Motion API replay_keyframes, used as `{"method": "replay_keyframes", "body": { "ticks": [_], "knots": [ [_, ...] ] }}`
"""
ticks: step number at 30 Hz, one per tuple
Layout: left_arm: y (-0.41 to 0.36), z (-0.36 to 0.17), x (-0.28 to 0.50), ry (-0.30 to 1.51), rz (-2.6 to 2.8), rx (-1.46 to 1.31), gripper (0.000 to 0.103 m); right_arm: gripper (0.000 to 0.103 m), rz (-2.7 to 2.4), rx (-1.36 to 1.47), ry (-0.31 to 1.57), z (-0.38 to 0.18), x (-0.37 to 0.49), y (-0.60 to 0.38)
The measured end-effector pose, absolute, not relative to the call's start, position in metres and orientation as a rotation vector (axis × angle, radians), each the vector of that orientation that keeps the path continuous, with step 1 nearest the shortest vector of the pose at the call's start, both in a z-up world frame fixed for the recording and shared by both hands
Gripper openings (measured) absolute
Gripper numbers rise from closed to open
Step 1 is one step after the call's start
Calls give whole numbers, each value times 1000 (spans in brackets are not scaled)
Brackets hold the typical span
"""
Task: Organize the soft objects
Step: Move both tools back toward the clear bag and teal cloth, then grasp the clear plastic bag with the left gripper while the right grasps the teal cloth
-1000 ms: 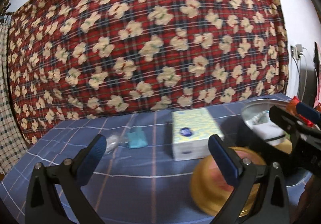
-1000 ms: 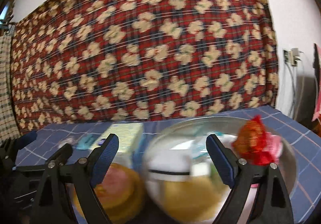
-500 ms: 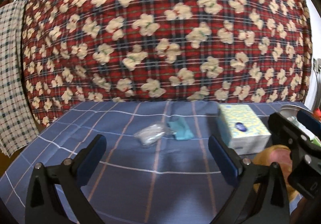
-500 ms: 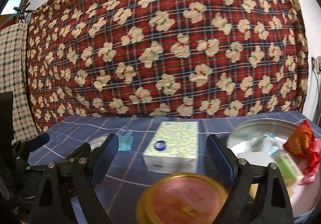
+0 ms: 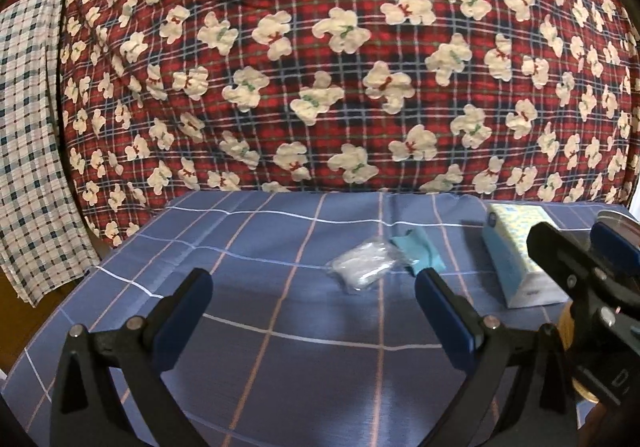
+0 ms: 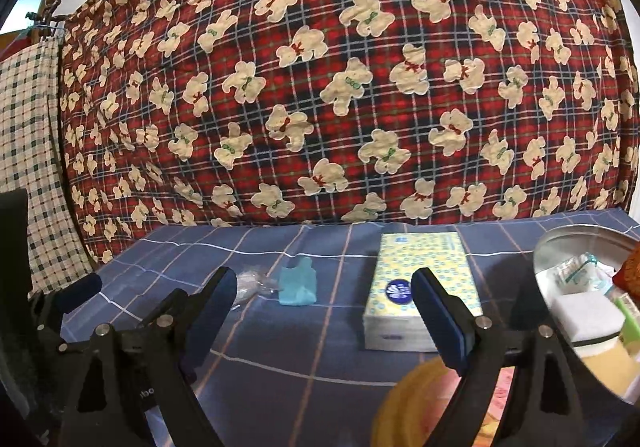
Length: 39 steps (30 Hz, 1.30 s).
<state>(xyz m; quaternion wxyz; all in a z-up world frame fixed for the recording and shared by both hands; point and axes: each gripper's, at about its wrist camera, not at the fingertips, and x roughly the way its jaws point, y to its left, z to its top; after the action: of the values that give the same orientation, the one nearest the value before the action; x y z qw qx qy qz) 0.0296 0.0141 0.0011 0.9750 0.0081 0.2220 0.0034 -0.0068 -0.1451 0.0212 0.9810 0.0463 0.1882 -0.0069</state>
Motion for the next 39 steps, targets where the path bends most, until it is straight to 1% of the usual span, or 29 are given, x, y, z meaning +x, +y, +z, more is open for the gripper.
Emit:
{"method": "replay_keyframes", "body": {
  "ticks": [7, 11, 20, 27, 32, 34, 36, 37, 38, 39],
  "knots": [
    [24, -2, 42, 487, 25, 12, 102, 91, -26, 157, 429, 16, 12, -135],
    [28, -6, 51, 523, 24, 11, 102, 91, -15, 129, 451, 9, 15, -132],
    [33, -18, 73, 642, -15, -8, 102, 91, -25, 169, 430, 12, 8, -147],
    [9, -21, 92, 662, -76, 63, 102, 91, -46, 217, 398, 19, 2, -161],
    [-16, -32, 133, 762, -157, 135, 102, 91, -45, 228, 401, 19, 2, -165],
    [-21, -38, 147, 808, -160, 130, 96, 91, -47, 235, 402, 20, 2, -167],
    [-26, -40, 156, 823, -165, 135, 80, 91, -48, 239, 403, 20, 3, -168],
    [-28, -42, 160, 829, -170, 140, 77, 91, -46, 239, 407, 20, 4, -168],
    [-30, -43, 163, 837, -168, 141, 72, 91, -44, 239, 413, 19, 5, -168],
    [-31, -44, 165, 848, -167, 142, 63, 91, -41, 238, 421, 18, 6, -167]
  ]
}}
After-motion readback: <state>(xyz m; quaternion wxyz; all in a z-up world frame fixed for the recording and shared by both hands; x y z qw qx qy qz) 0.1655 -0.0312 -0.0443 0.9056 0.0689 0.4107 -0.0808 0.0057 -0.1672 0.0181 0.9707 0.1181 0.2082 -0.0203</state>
